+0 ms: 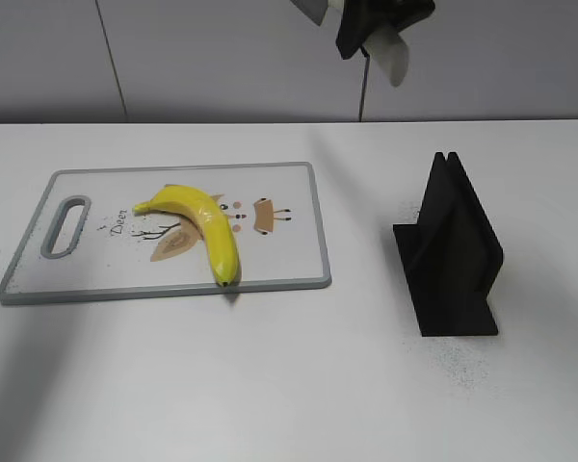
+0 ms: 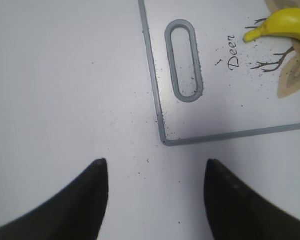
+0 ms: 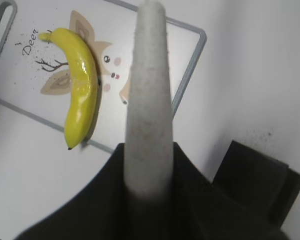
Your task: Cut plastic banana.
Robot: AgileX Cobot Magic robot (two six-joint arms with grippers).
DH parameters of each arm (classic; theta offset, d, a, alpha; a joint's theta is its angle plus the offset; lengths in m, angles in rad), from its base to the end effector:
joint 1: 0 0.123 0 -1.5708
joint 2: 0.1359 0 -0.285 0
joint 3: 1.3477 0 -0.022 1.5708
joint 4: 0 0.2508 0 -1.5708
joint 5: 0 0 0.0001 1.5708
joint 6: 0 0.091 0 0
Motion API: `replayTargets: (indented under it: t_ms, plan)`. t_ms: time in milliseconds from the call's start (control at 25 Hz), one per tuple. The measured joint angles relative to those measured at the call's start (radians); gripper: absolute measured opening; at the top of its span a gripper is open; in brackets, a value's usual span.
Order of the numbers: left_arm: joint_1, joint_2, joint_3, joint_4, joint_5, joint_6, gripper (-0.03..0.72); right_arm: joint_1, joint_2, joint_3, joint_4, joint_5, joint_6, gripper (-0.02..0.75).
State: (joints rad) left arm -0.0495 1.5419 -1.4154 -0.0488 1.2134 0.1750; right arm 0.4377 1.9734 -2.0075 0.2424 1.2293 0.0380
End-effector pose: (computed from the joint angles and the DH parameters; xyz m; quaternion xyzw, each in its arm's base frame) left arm 0.3097 -0.0195 0.3321 0.1058 0.9814 -0.0139 0.1595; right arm 0.3832 0.2020 0.3409 -0.1788 0.9496 0.1704 0.1929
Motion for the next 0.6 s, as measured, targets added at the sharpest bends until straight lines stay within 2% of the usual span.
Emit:
replayTargets:
  t_ms: [360,600]
  plan:
    - [0.001,-0.341,0.285,-0.002,0.004,-0.028,0.589,0.0,-0.306,0.359,-0.026,-0.002,0.078,0.186]
    - [0.001,-0.603,0.45,-0.003,0.005,-0.037,0.589,0.0,-0.472,0.578,-0.082,-0.079,0.157,0.186]
